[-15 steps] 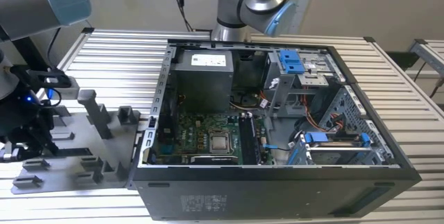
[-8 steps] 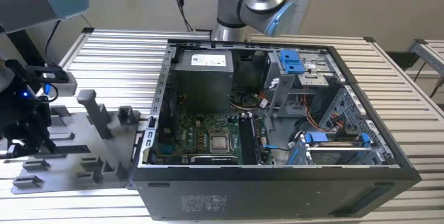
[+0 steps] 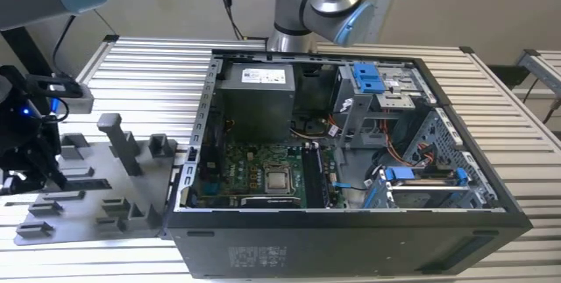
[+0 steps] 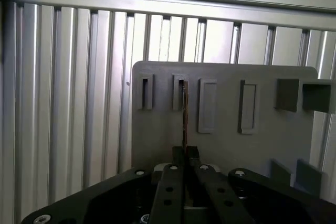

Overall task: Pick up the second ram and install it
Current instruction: 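Pick up the second ram and move it above second insertion slot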

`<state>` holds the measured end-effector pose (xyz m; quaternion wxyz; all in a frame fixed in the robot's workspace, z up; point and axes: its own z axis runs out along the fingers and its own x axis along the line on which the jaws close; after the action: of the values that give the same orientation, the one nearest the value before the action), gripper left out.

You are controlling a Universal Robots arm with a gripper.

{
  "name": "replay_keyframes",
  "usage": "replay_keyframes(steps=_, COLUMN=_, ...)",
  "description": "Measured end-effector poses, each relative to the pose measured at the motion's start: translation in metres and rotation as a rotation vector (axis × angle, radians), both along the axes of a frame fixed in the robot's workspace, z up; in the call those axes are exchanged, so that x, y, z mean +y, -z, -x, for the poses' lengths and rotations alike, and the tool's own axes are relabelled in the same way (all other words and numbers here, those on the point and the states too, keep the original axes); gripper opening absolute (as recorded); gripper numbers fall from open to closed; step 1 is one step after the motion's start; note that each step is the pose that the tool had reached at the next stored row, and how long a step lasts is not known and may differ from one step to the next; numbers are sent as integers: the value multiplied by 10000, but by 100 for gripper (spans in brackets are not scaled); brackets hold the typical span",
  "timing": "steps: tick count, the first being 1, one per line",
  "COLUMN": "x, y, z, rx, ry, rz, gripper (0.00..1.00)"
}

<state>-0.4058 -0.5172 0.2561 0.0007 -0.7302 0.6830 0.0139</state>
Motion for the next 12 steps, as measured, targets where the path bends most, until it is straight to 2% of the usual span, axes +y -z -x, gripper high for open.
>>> replay_keyframes(steps=12, x=0, y=-191, z=0, rx=-1, ry=0, rz=-1, gripper=14)
